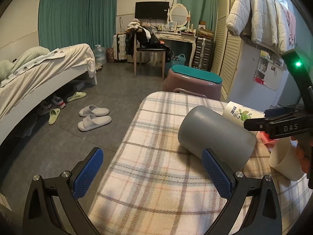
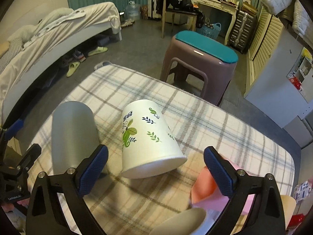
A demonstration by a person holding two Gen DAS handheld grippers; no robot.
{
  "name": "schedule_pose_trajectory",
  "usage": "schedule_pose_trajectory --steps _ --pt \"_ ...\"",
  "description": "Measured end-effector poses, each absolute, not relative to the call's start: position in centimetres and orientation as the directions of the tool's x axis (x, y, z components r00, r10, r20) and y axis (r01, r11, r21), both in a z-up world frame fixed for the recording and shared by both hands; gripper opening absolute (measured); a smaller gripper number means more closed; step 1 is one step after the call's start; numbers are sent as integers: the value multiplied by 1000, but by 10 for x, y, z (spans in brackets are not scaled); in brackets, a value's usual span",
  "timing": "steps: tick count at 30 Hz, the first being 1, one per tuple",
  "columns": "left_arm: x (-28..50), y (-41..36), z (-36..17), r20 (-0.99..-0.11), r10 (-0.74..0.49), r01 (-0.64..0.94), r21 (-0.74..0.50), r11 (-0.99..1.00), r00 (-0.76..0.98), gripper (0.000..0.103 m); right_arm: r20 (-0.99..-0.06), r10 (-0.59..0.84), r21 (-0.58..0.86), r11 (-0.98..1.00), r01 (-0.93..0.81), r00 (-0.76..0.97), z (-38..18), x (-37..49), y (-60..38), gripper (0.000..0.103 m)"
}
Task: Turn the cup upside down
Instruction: 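Reach the right gripper to the white leaf-print paper cup and grasp it, then lift the paper cup with the right gripper toward the left gripper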
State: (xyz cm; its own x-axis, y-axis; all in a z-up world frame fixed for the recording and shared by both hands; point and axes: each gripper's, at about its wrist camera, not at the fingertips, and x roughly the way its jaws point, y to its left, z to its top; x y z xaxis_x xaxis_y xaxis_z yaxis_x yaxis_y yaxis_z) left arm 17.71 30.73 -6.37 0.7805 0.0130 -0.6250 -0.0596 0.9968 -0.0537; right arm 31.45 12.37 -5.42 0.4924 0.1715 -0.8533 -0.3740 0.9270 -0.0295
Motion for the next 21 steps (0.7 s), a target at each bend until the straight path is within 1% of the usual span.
schedule_pose_trajectory --steps 4,7,9,15,21 --pt "179 304 -65 -630 -1 -40 -50 998 777 103 -870 162 -34 923 -384 465 -62 320 127 91" --pt "179 303 -66 -631 -8 -34 -54 998 776 103 -879 162 -31 919 -394 448 -66 322 129 83" --pt "177 302 -66 -632 -14 -29 -57 998 775 103 -886 160 -30 917 -397 436 -67 321 129 73" --pt "167 302 -57 -619 -13 -27 -55 998 785 103 -872 152 -37 927 -372 466 -56 310 127 70" --pt "148 299 -42 -588 -30 -11 -65 998 808 103 -826 146 -45 946 -321 545 -23 275 118 69"
